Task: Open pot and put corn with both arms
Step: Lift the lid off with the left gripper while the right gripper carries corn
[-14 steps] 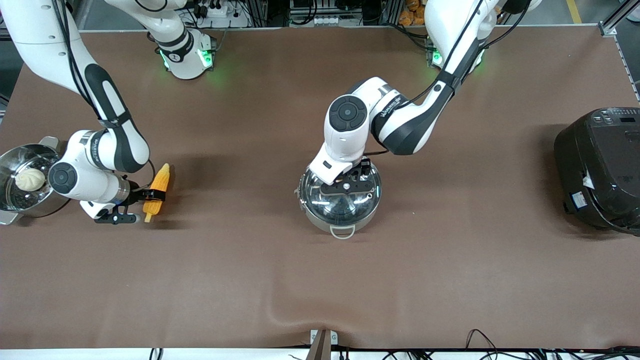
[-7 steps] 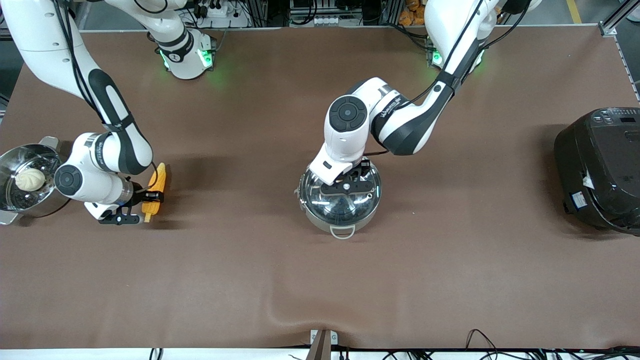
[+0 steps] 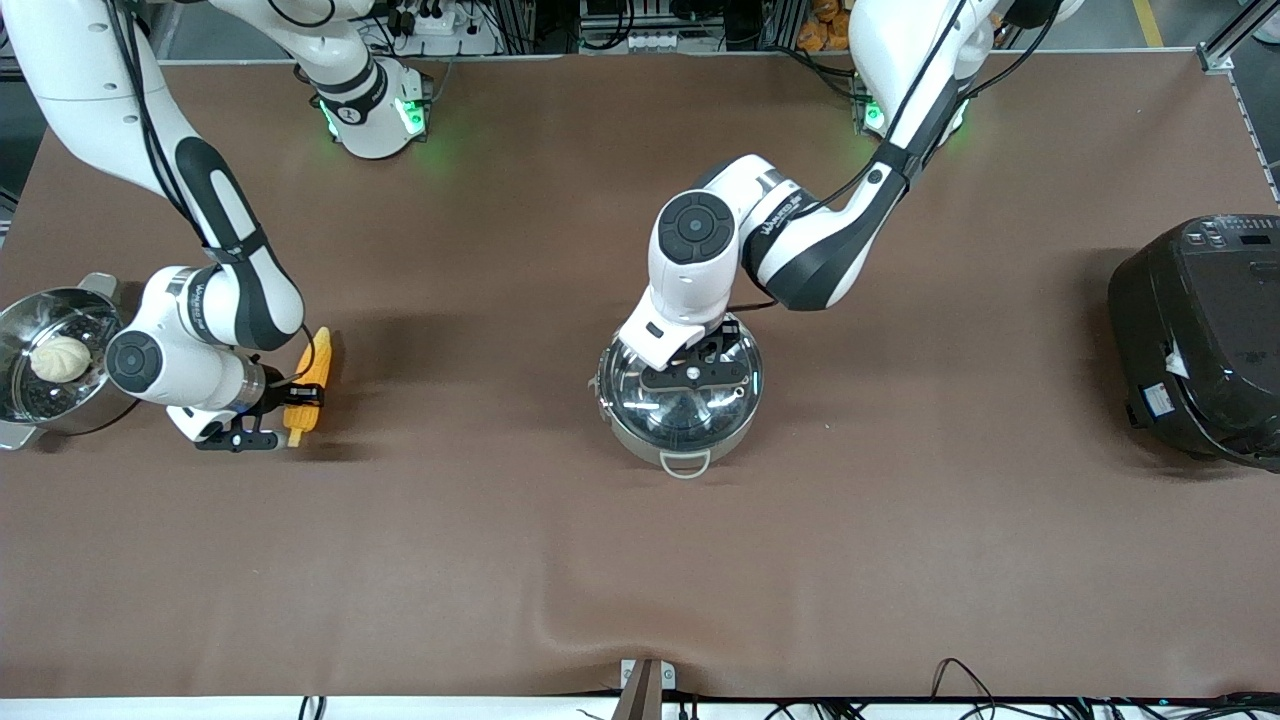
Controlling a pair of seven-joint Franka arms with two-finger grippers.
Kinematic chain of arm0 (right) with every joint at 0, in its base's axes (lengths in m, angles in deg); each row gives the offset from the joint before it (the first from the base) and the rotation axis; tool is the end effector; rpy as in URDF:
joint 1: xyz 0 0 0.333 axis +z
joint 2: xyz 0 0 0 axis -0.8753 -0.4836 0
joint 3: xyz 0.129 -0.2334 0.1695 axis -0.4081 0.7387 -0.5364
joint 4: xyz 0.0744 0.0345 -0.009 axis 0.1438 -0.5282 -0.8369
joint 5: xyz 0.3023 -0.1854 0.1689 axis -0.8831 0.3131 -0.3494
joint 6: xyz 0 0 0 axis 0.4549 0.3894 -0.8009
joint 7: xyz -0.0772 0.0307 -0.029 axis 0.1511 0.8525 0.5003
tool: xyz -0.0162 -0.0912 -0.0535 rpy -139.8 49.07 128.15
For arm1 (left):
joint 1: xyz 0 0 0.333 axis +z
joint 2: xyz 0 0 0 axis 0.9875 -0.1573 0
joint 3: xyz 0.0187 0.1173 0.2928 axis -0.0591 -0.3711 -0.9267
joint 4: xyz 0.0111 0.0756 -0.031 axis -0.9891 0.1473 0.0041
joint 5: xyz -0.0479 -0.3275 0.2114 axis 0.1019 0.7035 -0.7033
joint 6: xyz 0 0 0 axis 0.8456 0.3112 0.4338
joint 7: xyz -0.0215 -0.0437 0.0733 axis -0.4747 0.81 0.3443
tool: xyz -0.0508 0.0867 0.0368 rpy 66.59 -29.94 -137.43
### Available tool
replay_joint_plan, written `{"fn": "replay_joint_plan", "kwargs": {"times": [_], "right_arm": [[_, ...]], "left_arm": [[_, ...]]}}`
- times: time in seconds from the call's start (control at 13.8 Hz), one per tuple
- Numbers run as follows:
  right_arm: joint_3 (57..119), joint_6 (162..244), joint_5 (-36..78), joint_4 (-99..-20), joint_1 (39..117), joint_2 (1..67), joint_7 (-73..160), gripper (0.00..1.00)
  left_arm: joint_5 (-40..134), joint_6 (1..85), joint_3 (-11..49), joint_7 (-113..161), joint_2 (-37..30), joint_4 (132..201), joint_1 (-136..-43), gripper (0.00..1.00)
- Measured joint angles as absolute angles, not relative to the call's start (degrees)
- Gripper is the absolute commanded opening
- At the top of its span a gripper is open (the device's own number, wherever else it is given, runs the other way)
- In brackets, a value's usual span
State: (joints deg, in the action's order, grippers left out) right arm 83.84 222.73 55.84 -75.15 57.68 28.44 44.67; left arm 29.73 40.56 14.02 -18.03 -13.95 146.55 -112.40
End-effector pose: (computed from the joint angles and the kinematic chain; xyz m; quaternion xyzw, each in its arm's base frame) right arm 0.5928 -0.0479 0.1933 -0.9976 -0.0003 0.0685 0.0134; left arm 0.5409 -0.4777 0.3515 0.9997 0.0232 -0.0014 0.0029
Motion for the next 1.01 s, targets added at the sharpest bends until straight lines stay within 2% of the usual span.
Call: {"fn": "replay_joint_plan", "kwargs": {"times": [0.51,0.79,1.01], "right_arm": [[83.3,215.2,55.8,-74.1,58.6,34.6,45.6,0.00],[83.0,208.9,55.8,-73.3,64.0,38.9,41.0,0.00],[82.7,202.2,55.7,-69.8,70.2,40.0,31.4,0.00]], "left_arm": [[29.7,37.9,13.8,-18.0,-11.5,145.4,-111.4,0.00],[29.7,32.4,13.7,-18.0,-7.9,145.4,-109.3,0.00],[29.7,28.6,13.8,-14.9,-5.6,145.4,-105.9,0.00]]}}
